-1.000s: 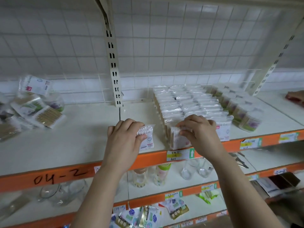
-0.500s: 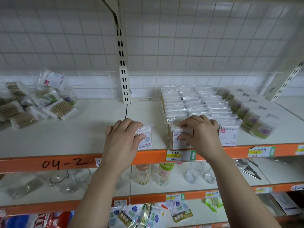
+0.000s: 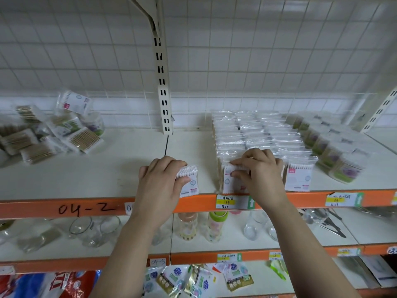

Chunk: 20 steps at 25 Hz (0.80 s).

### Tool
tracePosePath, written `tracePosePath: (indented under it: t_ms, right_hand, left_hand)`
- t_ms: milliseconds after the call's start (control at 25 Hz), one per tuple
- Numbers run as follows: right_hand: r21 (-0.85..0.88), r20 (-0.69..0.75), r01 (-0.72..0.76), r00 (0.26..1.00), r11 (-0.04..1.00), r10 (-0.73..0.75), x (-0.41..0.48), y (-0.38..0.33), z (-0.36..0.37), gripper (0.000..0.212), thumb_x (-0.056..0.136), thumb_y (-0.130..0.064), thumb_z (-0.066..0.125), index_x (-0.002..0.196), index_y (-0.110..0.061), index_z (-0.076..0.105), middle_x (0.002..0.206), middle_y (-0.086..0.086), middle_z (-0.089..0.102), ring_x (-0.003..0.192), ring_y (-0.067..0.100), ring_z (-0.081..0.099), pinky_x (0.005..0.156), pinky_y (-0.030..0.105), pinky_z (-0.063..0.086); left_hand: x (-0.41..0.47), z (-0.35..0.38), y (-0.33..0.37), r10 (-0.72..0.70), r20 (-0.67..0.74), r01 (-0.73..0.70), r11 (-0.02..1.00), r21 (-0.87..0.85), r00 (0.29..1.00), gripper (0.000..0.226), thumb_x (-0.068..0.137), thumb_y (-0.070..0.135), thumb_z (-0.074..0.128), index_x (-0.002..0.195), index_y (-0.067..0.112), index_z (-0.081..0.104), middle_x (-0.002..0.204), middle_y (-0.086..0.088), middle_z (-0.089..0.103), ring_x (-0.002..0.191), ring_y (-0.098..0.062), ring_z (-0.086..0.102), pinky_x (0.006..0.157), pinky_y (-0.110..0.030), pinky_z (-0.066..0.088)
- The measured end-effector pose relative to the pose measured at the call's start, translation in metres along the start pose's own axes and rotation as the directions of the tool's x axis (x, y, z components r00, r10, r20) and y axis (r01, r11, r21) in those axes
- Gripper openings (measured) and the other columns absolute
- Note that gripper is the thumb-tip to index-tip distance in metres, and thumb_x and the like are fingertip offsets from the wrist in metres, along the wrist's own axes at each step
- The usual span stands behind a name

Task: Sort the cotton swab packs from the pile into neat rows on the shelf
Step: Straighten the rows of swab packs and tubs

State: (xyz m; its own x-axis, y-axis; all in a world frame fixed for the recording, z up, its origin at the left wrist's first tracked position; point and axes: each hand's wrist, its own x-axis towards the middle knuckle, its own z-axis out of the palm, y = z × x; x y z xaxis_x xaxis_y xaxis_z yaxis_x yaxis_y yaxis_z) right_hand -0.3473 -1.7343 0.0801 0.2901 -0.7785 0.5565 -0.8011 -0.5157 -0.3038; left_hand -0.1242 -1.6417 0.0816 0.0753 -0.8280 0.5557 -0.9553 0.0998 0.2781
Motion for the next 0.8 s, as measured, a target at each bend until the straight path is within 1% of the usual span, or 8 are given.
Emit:
tracePosePath:
  t_ms: [120, 200, 240, 320, 440, 520, 640, 800]
  right_hand:
    - [0.037, 0.006, -0.026, 1.000, 0.999, 0.026, -0.001, -0.001, -0.001, 0.031, 0.069, -0.026, 0.080, 0.098, -0.023, 0.072, 0.094, -0.003, 0.063, 0.094, 0.028, 0.054, 0.076, 0.036, 0.033]
    - [0.101, -0.016, -0.013, 1.000, 0.995, 0.014, -0.001, 0.000, -0.006, 0.027, 0.075, -0.029, 0.073, 0.101, -0.020, 0.071, 0.096, -0.001, 0.063, 0.093, 0.028, 0.055, 0.079, 0.041, 0.043]
    - [0.137, -0.033, -0.001, 0.999, 0.991, 0.006, -0.001, 0.000, -0.009, 0.026, 0.078, -0.029, 0.068, 0.101, -0.018, 0.071, 0.096, 0.000, 0.063, 0.092, 0.027, 0.056, 0.080, 0.042, 0.046]
    - [0.192, -0.058, 0.011, 0.998, 0.981, 0.001, -0.002, -0.001, -0.015, 0.024, 0.082, -0.025, 0.062, 0.102, -0.016, 0.070, 0.096, 0.001, 0.062, 0.093, 0.026, 0.056, 0.083, 0.038, 0.046]
    - [0.228, -0.057, 0.006, 0.998, 0.974, 0.007, 0.001, -0.007, -0.019, 0.020, 0.083, -0.013, 0.064, 0.102, -0.015, 0.069, 0.098, 0.000, 0.061, 0.096, 0.022, 0.054, 0.085, 0.029, 0.041]
    - [0.230, -0.047, 0.005, 0.999, 0.973, 0.006, 0.007, -0.011, -0.018, 0.019, 0.083, -0.010, 0.065, 0.101, -0.016, 0.070, 0.097, -0.001, 0.060, 0.095, 0.019, 0.053, 0.084, 0.023, 0.038]
    - [0.250, -0.035, -0.010, 0.999, 0.968, 0.019, 0.020, -0.012, -0.015, 0.019, 0.084, -0.008, 0.065, 0.100, -0.016, 0.070, 0.097, -0.003, 0.062, 0.096, 0.016, 0.055, 0.084, 0.019, 0.037]
    - [0.211, -0.009, -0.021, 1.000, 0.977, 0.023, 0.036, -0.006, -0.007, 0.019, 0.084, -0.009, 0.065, 0.101, -0.017, 0.070, 0.097, -0.005, 0.063, 0.096, 0.017, 0.057, 0.083, 0.022, 0.041]
  left_hand:
    - [0.002, 0.004, -0.001, 0.007, 0.008, -0.006, 0.998, -0.068, 1.000, 0.035, 0.090, 0.039, 0.044, 0.109, 0.017, 0.064, 0.103, 0.004, 0.059, 0.094, -0.019, 0.052, 0.082, -0.035, 0.041]
    - [0.005, 0.009, -0.003, 0.003, 0.018, -0.001, 0.993, -0.117, 1.000, 0.026, 0.091, 0.028, 0.057, 0.111, 0.012, 0.064, 0.104, 0.001, 0.059, 0.097, -0.019, 0.050, 0.086, -0.030, 0.041]
    - [0.007, 0.011, -0.005, 0.000, 0.022, 0.003, 0.992, -0.127, 1.000, 0.024, 0.090, 0.022, 0.061, 0.112, 0.011, 0.064, 0.104, 0.000, 0.059, 0.098, -0.020, 0.050, 0.086, -0.026, 0.039]
    - [0.017, 0.015, -0.008, 0.008, 0.024, -0.004, 0.989, -0.149, 1.000, 0.024, 0.088, 0.017, 0.065, 0.111, 0.010, 0.065, 0.103, -0.001, 0.060, 0.098, -0.021, 0.050, 0.085, -0.021, 0.035]
    - [0.040, 0.023, -0.017, 0.008, 0.025, -0.003, 0.980, -0.201, 1.000, 0.025, 0.085, 0.018, 0.068, 0.108, 0.010, 0.067, 0.099, -0.001, 0.061, 0.095, -0.021, 0.051, 0.080, -0.017, 0.031]
    - [0.057, 0.030, -0.025, 0.008, 0.041, 0.002, 0.970, -0.241, 0.999, 0.026, 0.081, 0.019, 0.073, 0.105, 0.011, 0.069, 0.096, -0.001, 0.063, 0.094, -0.020, 0.051, 0.077, -0.017, 0.030]
    - [0.086, 0.044, -0.036, 0.018, 0.065, 0.000, 0.963, -0.268, 0.998, 0.025, 0.078, 0.020, 0.075, 0.100, 0.011, 0.070, 0.095, 0.000, 0.064, 0.093, -0.019, 0.053, 0.076, -0.019, 0.031]
    - [0.133, 0.070, -0.055, 0.009, 0.096, 0.018, 0.958, -0.286, 0.995, 0.028, 0.077, 0.020, 0.076, 0.100, 0.007, 0.070, 0.096, -0.003, 0.062, 0.094, -0.023, 0.055, 0.080, -0.028, 0.039]
